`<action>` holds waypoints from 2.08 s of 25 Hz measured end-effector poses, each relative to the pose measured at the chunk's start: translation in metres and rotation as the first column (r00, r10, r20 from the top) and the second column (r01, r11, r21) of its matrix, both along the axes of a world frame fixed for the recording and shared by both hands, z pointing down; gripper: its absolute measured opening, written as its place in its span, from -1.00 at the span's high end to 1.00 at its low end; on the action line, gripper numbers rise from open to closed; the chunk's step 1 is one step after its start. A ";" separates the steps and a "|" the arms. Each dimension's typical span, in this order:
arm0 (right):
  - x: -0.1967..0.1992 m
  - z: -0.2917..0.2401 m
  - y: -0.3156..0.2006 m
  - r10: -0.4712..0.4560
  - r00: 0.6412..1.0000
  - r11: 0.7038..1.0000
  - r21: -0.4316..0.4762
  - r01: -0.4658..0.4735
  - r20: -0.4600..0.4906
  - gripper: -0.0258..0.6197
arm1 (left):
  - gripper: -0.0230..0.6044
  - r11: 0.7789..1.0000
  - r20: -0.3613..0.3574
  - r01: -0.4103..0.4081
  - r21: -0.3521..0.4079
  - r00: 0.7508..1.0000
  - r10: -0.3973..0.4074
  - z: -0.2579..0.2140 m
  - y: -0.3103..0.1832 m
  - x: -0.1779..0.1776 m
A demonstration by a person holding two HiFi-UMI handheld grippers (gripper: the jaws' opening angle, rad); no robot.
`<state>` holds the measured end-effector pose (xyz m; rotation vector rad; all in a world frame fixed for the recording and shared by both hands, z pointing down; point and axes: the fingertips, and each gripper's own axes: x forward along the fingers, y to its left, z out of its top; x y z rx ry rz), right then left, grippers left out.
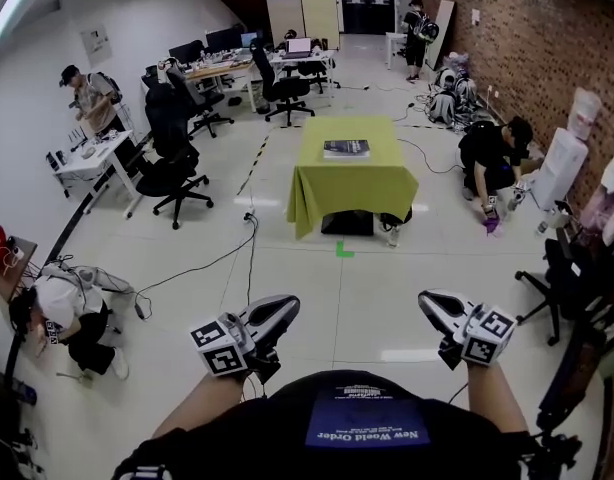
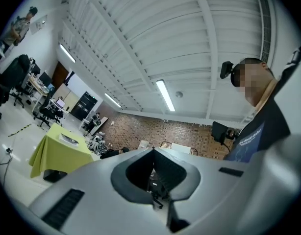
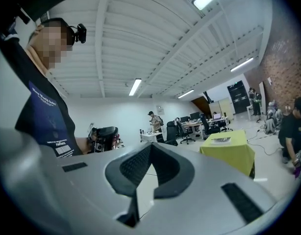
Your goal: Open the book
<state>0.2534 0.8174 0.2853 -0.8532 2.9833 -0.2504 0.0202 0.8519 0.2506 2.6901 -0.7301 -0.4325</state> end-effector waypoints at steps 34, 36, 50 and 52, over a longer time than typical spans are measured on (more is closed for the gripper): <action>-0.086 0.006 -0.453 0.086 0.996 0.995 -0.037 -0.088 -0.034 0.96 | 0.91 0.994 0.059 -0.109 0.011 0.992 0.108 0.011 -0.463 -0.079; -0.082 0.011 -0.488 0.069 0.997 0.997 -0.041 -0.070 -0.026 0.96 | 0.91 0.996 0.067 -0.087 0.005 0.994 0.087 0.017 -0.493 -0.076; -0.034 -0.012 -0.734 -0.205 0.976 0.977 0.035 0.208 -0.076 0.96 | 0.91 0.989 0.038 0.148 0.004 0.988 -0.148 -0.008 -0.694 -0.002; -0.036 -0.009 -0.754 -0.223 0.972 0.974 0.029 0.225 -0.071 0.96 | 0.91 0.988 0.063 0.155 -0.003 0.986 -0.154 -0.005 -0.712 0.000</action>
